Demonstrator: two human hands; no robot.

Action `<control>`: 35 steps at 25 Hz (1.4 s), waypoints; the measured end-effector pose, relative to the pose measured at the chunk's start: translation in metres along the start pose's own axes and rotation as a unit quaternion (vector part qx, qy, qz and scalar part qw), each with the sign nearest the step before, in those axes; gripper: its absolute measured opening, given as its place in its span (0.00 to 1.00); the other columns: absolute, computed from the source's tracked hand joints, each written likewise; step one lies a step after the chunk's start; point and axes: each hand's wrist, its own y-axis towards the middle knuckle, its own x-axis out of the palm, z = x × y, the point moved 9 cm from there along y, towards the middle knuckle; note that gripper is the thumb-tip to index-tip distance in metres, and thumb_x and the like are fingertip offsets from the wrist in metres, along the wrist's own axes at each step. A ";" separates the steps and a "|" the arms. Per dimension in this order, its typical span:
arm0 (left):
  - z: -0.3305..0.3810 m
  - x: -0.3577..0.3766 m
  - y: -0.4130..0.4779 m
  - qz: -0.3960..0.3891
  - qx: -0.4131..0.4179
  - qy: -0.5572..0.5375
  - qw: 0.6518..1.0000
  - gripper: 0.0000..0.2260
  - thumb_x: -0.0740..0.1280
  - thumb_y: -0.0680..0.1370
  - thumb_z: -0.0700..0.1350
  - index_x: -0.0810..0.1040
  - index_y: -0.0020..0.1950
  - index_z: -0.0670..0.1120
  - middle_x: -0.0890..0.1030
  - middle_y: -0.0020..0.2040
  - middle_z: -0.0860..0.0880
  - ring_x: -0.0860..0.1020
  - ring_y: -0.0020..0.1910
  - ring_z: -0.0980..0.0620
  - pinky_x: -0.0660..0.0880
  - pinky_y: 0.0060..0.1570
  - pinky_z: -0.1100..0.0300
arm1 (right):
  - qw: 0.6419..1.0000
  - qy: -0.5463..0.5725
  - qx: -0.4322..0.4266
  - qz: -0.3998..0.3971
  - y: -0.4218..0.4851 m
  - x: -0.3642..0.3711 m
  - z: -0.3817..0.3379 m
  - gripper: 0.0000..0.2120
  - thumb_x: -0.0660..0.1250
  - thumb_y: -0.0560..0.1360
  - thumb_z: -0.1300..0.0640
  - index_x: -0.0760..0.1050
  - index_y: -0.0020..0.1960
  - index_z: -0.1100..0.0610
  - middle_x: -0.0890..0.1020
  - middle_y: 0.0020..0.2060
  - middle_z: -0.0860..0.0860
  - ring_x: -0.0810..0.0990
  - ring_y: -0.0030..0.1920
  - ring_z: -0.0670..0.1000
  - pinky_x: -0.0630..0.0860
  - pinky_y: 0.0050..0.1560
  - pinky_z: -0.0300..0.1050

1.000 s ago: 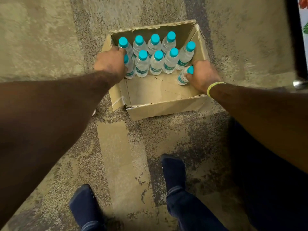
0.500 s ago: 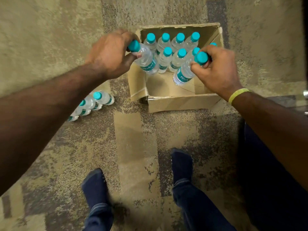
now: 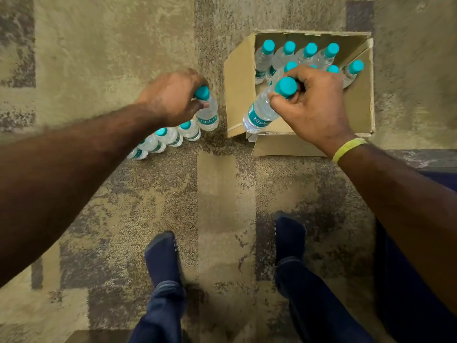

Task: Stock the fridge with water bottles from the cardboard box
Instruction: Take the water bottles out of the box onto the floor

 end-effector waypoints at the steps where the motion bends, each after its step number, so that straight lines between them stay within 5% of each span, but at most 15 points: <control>1: -0.002 0.014 0.002 -0.012 -0.006 0.000 1.000 0.17 0.67 0.78 0.53 0.75 0.63 0.46 0.78 0.59 0.45 0.78 0.52 0.42 0.73 0.44 0.53 | 1.000 0.002 -0.003 -0.003 -0.002 0.006 -0.003 0.11 0.69 0.69 0.50 0.80 0.45 0.58 0.80 0.34 0.51 0.77 0.34 0.51 0.75 0.37 0.49; 11: -0.014 0.089 0.019 -0.064 -0.078 0.037 0.994 0.16 0.71 0.76 0.48 0.76 0.61 0.47 0.80 0.56 0.45 0.74 0.44 0.48 0.71 0.42 0.54 | 0.999 0.005 -0.013 -0.031 -0.013 0.042 -0.003 0.13 0.69 0.70 0.50 0.80 0.47 0.59 0.80 0.35 0.48 0.75 0.34 0.45 0.76 0.38 0.46; 19: -0.022 0.086 0.009 -0.057 -0.057 0.034 0.996 0.25 0.73 0.73 0.51 0.72 0.68 0.48 0.77 0.60 0.43 0.75 0.58 0.42 0.76 0.53 0.45 | 0.999 0.000 -0.009 -0.054 -0.022 0.061 0.000 0.12 0.70 0.69 0.50 0.79 0.47 0.58 0.75 0.33 0.45 0.70 0.32 0.40 0.72 0.35 0.39; 28: -0.102 0.064 -0.123 0.087 -0.146 -0.052 0.984 0.18 0.67 0.77 0.48 0.72 0.65 0.45 0.75 0.58 0.43 0.73 0.58 0.42 0.72 0.57 0.46 | 0.980 -0.077 -0.005 -0.183 -0.042 0.148 0.001 0.13 0.69 0.70 0.52 0.79 0.50 0.59 0.83 0.44 0.54 0.78 0.43 0.54 0.77 0.46 0.52; 35: -0.135 0.099 -0.202 0.096 -0.224 -0.040 0.969 0.16 0.65 0.77 0.48 0.73 0.63 0.43 0.75 0.57 0.40 0.72 0.57 0.40 0.71 0.56 0.45 | 0.959 -0.126 -0.038 -0.252 -0.039 0.211 -0.007 0.12 0.68 0.72 0.53 0.77 0.52 0.60 0.82 0.47 0.57 0.79 0.45 0.57 0.77 0.47 0.53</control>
